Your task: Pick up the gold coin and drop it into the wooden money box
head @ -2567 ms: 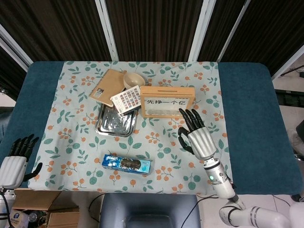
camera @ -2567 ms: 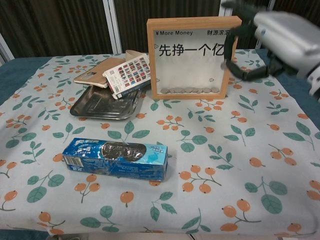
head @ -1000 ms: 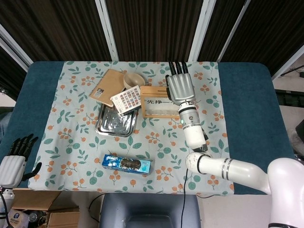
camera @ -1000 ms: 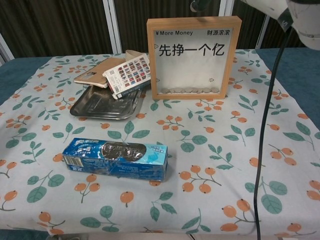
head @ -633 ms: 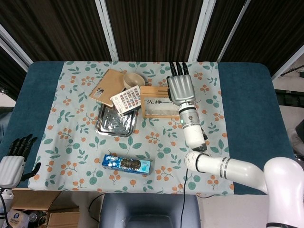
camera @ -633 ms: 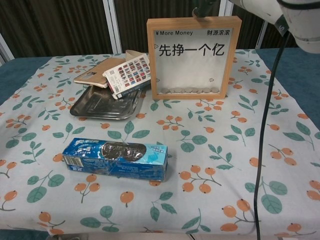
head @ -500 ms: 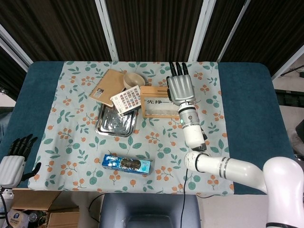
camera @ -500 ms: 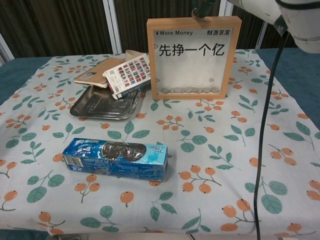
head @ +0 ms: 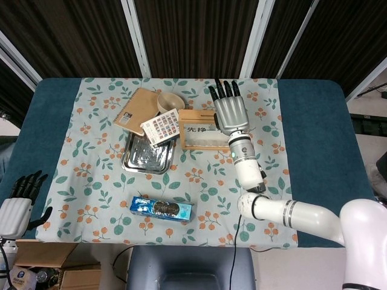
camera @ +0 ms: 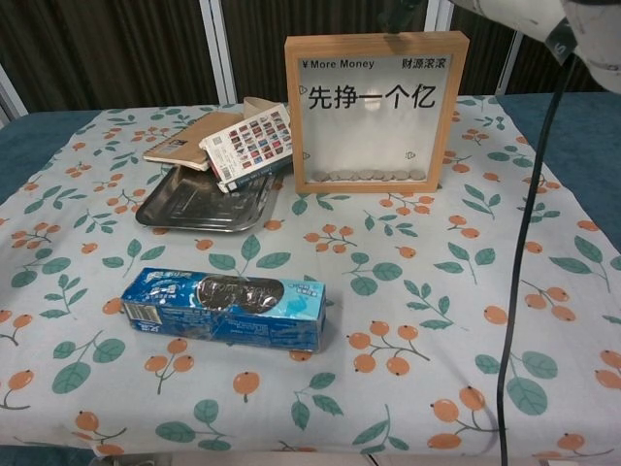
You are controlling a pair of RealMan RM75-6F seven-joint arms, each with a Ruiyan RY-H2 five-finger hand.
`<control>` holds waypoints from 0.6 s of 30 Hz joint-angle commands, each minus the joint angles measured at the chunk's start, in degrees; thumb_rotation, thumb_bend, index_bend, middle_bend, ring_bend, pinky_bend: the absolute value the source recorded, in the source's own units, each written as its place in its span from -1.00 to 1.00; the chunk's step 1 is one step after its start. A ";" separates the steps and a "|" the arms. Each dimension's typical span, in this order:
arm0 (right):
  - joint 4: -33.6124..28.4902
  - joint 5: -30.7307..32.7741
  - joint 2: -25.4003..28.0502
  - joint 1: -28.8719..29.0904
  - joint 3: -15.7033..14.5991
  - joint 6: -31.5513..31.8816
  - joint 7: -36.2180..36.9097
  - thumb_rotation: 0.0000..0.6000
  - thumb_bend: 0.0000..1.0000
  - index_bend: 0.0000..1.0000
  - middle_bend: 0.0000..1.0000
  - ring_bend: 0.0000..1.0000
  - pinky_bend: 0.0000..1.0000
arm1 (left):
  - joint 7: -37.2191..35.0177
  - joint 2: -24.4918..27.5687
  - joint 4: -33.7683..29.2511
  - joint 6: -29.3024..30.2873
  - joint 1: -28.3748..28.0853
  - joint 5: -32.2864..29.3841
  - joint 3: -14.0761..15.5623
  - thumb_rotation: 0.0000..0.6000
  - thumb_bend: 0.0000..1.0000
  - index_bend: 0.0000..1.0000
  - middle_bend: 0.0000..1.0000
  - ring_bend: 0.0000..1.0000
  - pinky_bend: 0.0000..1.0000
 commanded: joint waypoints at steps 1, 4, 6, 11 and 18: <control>-3.82 -2.45 2.88 -1.99 0.13 1.56 2.80 1.00 0.26 -1.00 -1.00 -1.00 -1.00 | 0.03 0.06 -0.12 0.12 0.00 0.11 0.00 1.00 -0.29 -1.00 -1.00 -1.00 -1.00; -10.02 -7.32 7.56 -5.90 -0.69 5.16 6.10 1.00 0.26 -1.00 -1.00 -1.00 -1.00 | 0.05 0.19 -0.35 0.44 0.04 0.32 -0.01 1.00 -0.29 -1.00 -1.00 -1.00 -1.00; -15.07 -13.57 11.87 -10.41 -2.77 9.29 9.05 1.00 0.26 -1.00 -1.00 -1.00 -1.00 | 0.27 0.36 -0.62 0.65 0.06 0.51 0.00 1.00 -0.29 -1.00 -1.00 -1.00 -1.00; -23.46 -28.49 21.63 -25.27 -12.66 19.95 17.96 1.00 0.25 -1.00 -1.00 -1.00 -1.00 | 1.13 1.08 -1.95 1.35 0.03 1.17 -0.02 1.00 -0.29 -1.00 -1.00 -1.00 -1.00; -12.23 -41.53 21.46 -44.31 -28.15 26.79 36.57 1.00 0.14 -1.00 -1.00 -1.00 -1.00 | 2.70 1.74 -3.87 2.13 -0.01 1.73 -0.20 1.00 -0.29 -1.00 -1.00 -1.00 -1.00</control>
